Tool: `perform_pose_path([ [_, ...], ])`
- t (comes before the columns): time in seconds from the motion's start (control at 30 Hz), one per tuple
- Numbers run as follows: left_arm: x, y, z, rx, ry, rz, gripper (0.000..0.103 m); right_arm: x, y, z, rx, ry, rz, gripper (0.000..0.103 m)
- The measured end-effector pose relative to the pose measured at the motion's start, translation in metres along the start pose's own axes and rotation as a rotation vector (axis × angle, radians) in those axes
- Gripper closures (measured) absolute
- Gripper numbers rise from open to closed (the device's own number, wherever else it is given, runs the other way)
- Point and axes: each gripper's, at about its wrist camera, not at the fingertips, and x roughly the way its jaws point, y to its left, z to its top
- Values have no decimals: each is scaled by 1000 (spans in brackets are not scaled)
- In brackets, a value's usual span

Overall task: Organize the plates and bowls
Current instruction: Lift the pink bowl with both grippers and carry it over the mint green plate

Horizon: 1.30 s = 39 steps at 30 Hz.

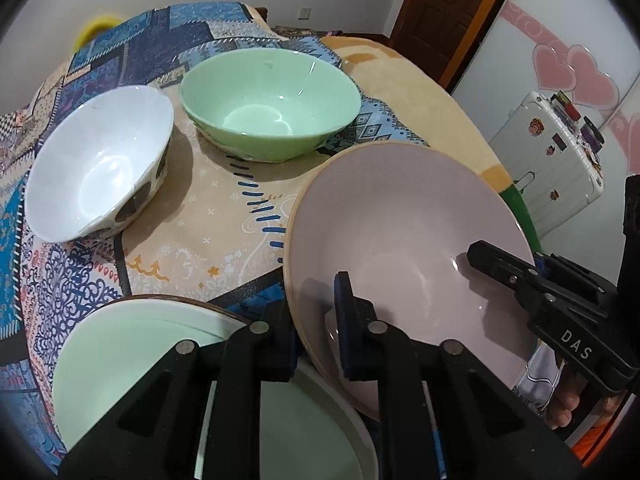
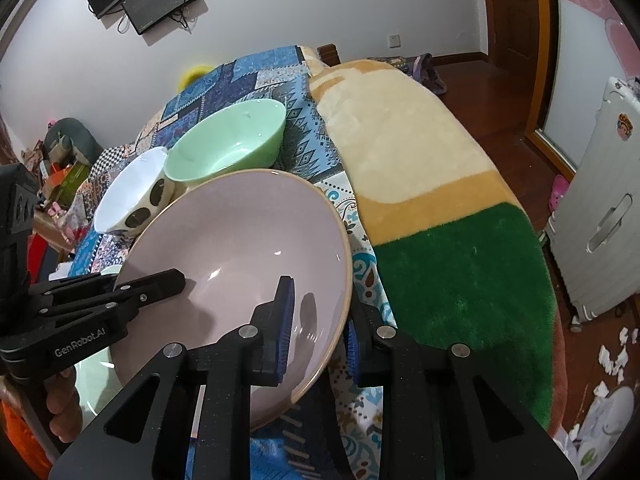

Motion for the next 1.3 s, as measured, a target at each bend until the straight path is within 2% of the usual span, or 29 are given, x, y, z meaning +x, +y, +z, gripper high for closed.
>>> perform_pose_path([
  [0.43,-55,-8,-7,18,-88,-3,88,-35,21,7,-30,-74,16,82],
  [0.8,-103,0,-29,6,-145,18,88,-55,57,1,-83,-104,31,82],
  [1.3,-163,45,-76,-68,-203,55,88,-57,120,-18,-181,-104,82,82],
])
